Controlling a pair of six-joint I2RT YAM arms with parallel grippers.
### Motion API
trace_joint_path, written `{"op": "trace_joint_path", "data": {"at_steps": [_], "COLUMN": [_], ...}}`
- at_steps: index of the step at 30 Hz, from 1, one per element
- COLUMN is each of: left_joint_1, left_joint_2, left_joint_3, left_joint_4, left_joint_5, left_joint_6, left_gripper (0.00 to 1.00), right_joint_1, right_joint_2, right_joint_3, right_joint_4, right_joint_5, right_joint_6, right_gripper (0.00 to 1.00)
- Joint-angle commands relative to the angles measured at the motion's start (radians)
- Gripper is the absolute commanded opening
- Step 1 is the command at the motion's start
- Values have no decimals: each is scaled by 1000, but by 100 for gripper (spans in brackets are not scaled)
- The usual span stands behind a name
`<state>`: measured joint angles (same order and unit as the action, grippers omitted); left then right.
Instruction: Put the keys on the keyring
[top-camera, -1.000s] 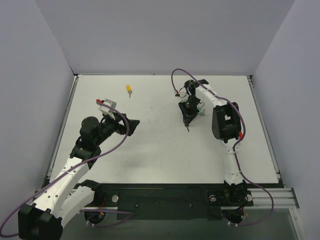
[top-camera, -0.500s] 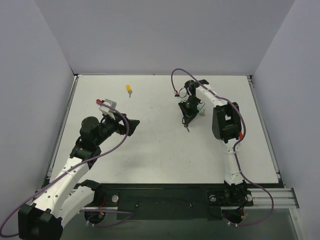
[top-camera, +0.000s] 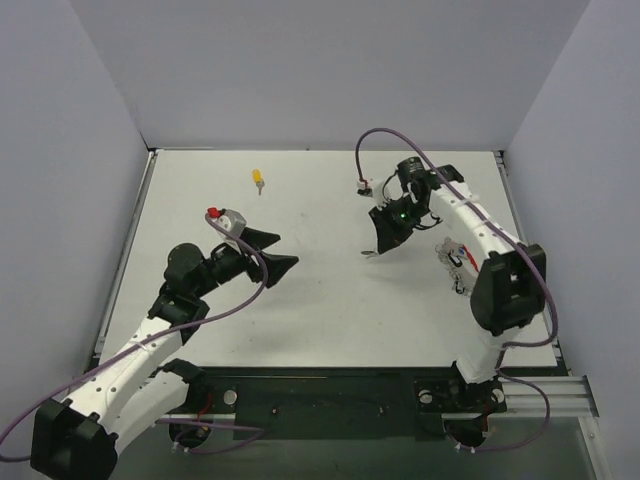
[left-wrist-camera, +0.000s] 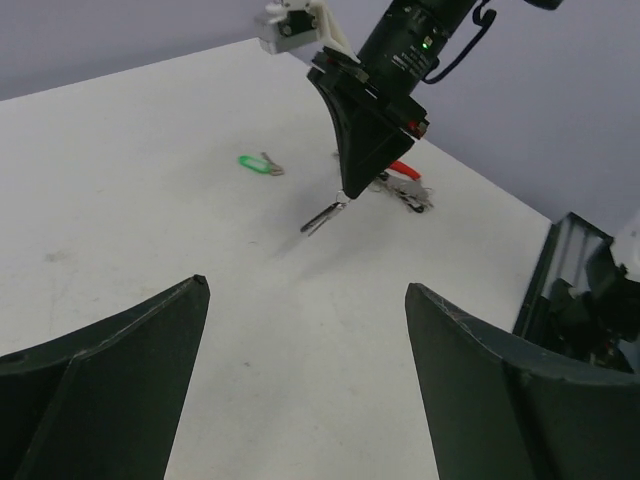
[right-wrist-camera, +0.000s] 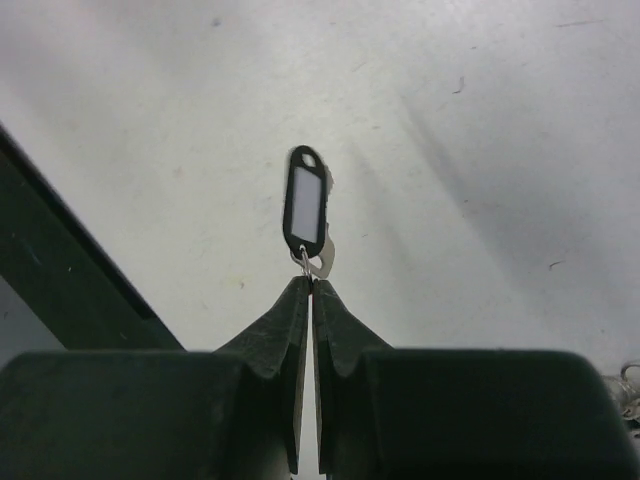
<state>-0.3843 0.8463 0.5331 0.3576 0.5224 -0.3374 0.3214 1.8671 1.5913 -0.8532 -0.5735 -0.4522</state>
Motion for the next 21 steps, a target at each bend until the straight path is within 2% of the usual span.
{"op": "trace_joint_path", "data": {"at_steps": [1,6,8,12,16,19,21], "left_joint_1": [-137,-460,-551,-610,-630,-654,-680], "left_joint_2": [11,83,141,259,351,405,441], "left_joint_3": [-18,21,33,50,25,13,22], "left_joint_4": [179,144,167,256,408,532,555], "left_joint_5": [38,-180,-264,-286,-239,-205,-200], "left_joint_6": [-17,132,205,281,330,333,362], "left_gripper": [87,84,80,70,55,50,49], "right_joint_1": [2,8,11,7,7,7,7], "right_joint_2": [-222,-486,-583,-690,-717,-717,-714], "right_joint_3": [-154,-331,-394,-473,-490,-505,-521], "right_joint_4": [-47,-66,-66,-82,-168,-253,-296], "right_joint_5": [-162,-274,-308,-368,-394,-419,-451], "right_joint_6": [-204,-316,-367,-460,-656,-785,-896], "right_gripper": [0,0,0,0,0,0,0]}}
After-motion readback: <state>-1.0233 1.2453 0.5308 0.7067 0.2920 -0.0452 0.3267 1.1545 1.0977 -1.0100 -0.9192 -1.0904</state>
